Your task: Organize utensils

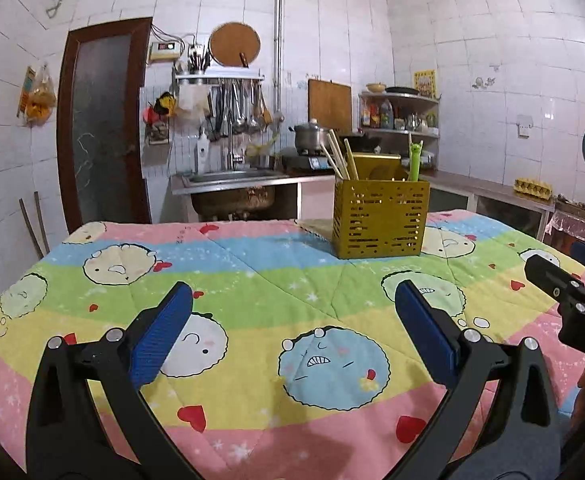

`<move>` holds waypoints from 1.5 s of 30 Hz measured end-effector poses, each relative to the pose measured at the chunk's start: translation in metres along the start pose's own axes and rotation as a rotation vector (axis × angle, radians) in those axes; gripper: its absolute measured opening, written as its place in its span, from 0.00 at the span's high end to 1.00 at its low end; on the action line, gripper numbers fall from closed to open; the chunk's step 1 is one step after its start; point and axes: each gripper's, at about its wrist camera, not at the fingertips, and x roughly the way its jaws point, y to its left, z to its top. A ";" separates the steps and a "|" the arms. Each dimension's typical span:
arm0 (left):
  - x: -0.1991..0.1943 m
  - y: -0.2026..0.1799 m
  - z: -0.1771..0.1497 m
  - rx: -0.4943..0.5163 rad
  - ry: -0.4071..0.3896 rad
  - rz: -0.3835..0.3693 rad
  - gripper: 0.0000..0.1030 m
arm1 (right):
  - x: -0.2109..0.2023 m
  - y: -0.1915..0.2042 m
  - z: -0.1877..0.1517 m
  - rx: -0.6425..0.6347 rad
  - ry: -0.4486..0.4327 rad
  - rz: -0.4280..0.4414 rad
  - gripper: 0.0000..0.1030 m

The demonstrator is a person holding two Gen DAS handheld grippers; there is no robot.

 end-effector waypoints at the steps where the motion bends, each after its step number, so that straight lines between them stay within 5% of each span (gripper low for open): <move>1: -0.001 0.001 0.001 -0.001 -0.008 -0.001 0.05 | -0.001 0.000 -0.001 0.003 -0.004 0.007 0.04; 18: -0.020 -0.001 -0.003 0.022 -0.106 -0.003 0.05 | -0.006 0.005 -0.008 -0.007 -0.014 -0.011 0.04; 45: -0.017 0.004 -0.005 0.017 -0.101 -0.013 0.05 | -0.012 0.005 -0.009 -0.002 -0.030 -0.022 0.04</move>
